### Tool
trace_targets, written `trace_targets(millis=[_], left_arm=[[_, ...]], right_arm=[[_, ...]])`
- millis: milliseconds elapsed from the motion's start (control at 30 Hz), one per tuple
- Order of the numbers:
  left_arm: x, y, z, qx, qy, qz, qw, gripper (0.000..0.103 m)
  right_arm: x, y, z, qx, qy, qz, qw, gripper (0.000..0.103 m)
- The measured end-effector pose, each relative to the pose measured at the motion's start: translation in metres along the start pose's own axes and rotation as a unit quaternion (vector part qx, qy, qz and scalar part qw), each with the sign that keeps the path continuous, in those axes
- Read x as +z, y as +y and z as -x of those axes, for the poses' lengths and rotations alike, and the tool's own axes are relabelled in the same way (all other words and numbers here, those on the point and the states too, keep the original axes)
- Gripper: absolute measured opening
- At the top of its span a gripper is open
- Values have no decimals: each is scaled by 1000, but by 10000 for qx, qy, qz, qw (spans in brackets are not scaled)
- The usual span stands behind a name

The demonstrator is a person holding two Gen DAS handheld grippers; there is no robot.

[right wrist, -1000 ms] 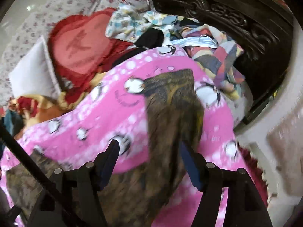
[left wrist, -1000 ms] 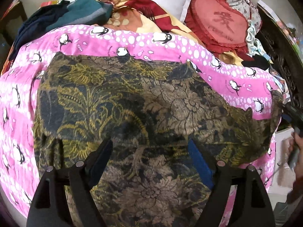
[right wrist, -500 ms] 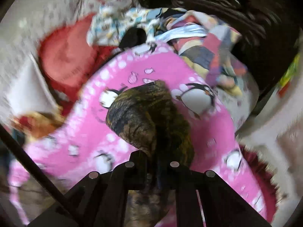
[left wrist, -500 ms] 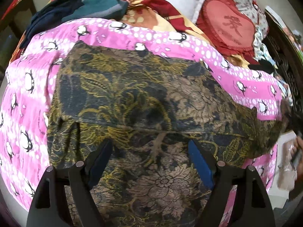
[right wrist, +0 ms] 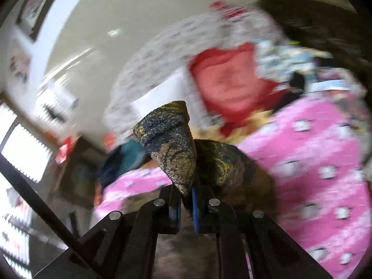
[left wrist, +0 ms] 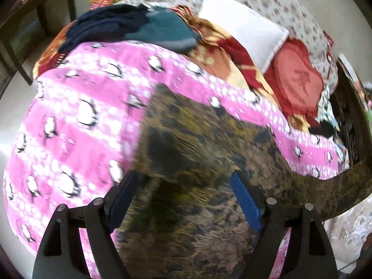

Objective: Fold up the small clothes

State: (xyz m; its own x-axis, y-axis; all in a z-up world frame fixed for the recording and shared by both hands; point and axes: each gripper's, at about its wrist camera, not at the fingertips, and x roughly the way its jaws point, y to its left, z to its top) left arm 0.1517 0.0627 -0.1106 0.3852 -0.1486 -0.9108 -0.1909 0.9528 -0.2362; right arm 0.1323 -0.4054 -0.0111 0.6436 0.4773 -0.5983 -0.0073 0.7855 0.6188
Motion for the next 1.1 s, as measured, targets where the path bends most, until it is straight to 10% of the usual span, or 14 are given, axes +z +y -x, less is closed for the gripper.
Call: trace_targets(millis=[233, 500, 667, 767, 900, 1100], left_arm=[[16, 54, 17, 54, -165, 161, 9997, 81], [28, 84, -3, 4, -120, 287, 9995, 81], [32, 66, -25, -400, -11, 121, 9991, 81], [32, 54, -38, -493, 146, 95, 9986, 81], [30, 48, -44, -645, 225, 119, 9976, 82], [25, 48, -53, -847, 352, 70, 9958, 90]], right_arm=[[-66, 107, -157, 614, 1065, 370, 9917, 8], [-168, 136, -303, 520, 2174, 397, 9739, 8], [-188, 120, -323, 466, 2312, 244, 9715, 12], [-192, 116, -325, 716, 2624, 143, 9622, 46], [-184, 125, -293, 1177, 2473, 426, 9608, 58], [-177, 101, -248, 1076, 2344, 454, 9651, 59]])
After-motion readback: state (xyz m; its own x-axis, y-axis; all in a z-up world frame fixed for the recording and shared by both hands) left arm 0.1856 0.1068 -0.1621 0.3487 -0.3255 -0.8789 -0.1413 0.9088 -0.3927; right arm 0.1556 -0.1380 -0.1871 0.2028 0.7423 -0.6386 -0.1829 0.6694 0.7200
